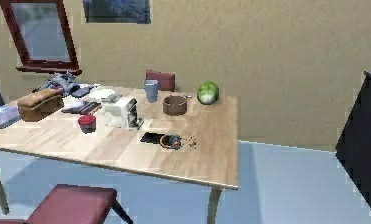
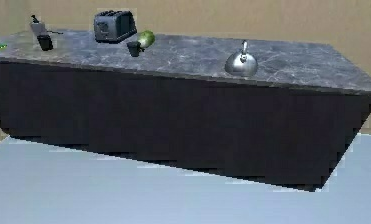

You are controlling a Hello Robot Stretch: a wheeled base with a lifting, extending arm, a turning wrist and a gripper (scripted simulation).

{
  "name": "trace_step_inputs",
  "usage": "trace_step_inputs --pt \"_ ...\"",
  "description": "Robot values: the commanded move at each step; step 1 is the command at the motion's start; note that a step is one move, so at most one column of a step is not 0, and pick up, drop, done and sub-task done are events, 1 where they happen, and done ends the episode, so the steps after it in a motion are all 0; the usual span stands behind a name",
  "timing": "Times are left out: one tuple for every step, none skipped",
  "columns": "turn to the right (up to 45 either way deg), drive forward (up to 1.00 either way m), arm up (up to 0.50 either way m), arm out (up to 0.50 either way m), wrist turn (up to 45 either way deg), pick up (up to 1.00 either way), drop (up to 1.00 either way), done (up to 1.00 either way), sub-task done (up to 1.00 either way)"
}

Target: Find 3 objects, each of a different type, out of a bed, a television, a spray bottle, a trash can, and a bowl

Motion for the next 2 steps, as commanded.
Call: trace_step_inputs --pt "45.0 0.00 0.00 0.00 0.0 0.00 0.00 0.00 0.00" --pt "15.0 0.00 0.00 0.00 0.0 0.00 0.00 0.00 0.00"
